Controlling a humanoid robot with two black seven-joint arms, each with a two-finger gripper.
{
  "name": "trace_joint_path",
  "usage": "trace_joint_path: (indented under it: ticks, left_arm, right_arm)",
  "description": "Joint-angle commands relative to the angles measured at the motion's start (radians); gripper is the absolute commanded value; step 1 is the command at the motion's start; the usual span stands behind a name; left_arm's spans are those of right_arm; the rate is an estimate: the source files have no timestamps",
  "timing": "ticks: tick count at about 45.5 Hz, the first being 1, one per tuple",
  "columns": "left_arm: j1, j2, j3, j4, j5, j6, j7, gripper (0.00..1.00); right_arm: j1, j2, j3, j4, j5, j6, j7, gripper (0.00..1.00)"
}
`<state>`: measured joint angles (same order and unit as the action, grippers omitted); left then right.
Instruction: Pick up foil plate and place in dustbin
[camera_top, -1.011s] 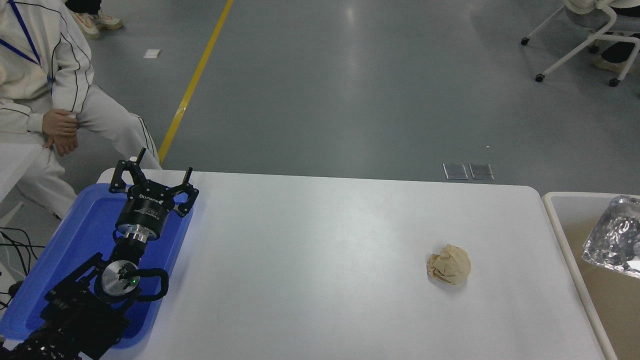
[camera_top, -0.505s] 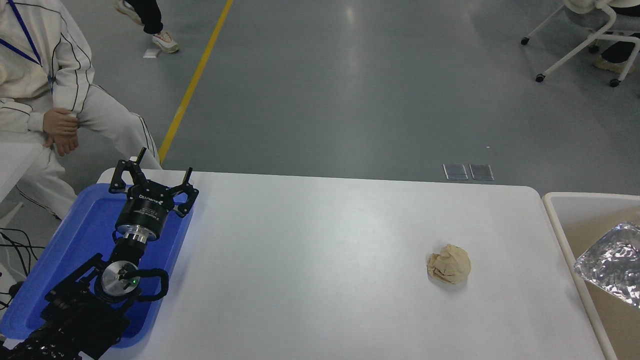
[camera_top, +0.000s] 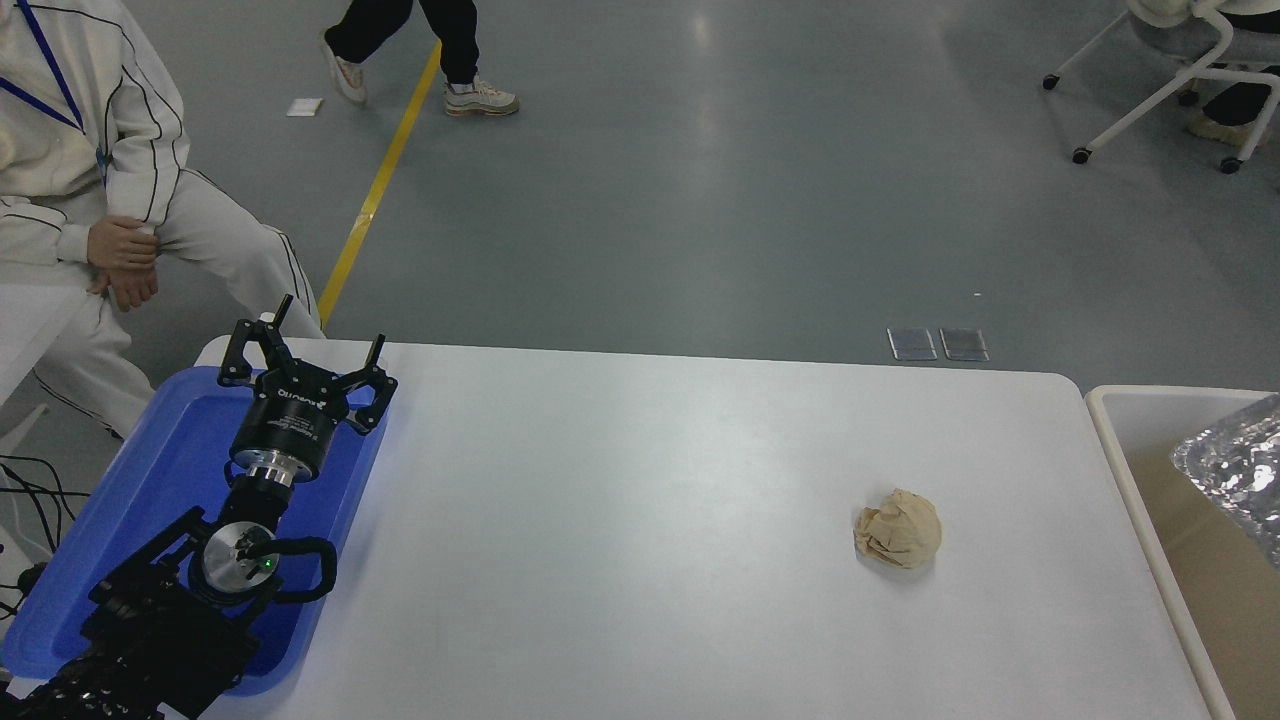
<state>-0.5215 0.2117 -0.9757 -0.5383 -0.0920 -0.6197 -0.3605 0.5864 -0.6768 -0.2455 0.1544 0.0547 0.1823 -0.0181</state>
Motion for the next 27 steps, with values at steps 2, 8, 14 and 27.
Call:
trace_joint_path:
  ticks: [2, 8, 14, 27]
  left_arm:
    - [0.000, 0.000, 0.000, 0.000, 0.000, 0.000, 0.000, 1.00]
    - [0.000, 0.000, 0.000, 0.000, 0.000, 0.000, 0.000, 1.00]
    - [0.000, 0.000, 0.000, 0.000, 0.000, 0.000, 0.000, 1.00]
    - [0.000, 0.000, 0.000, 0.000, 0.000, 0.000, 0.000, 1.00]
  right_arm:
    - [-0.008, 0.077, 0.034, -0.001, 0.024, -0.187, 0.000, 0.00]
    - [-0.022, 0.085, 0.081, -0.004, 0.030, -0.214, 0.000, 0.00]
    - [-0.033, 0.097, 0.086, -0.009, 0.028, -0.214, 0.000, 0.00]
    - [-0.043, 0.109, 0.086, -0.009, 0.025, -0.216, 0.000, 0.00]
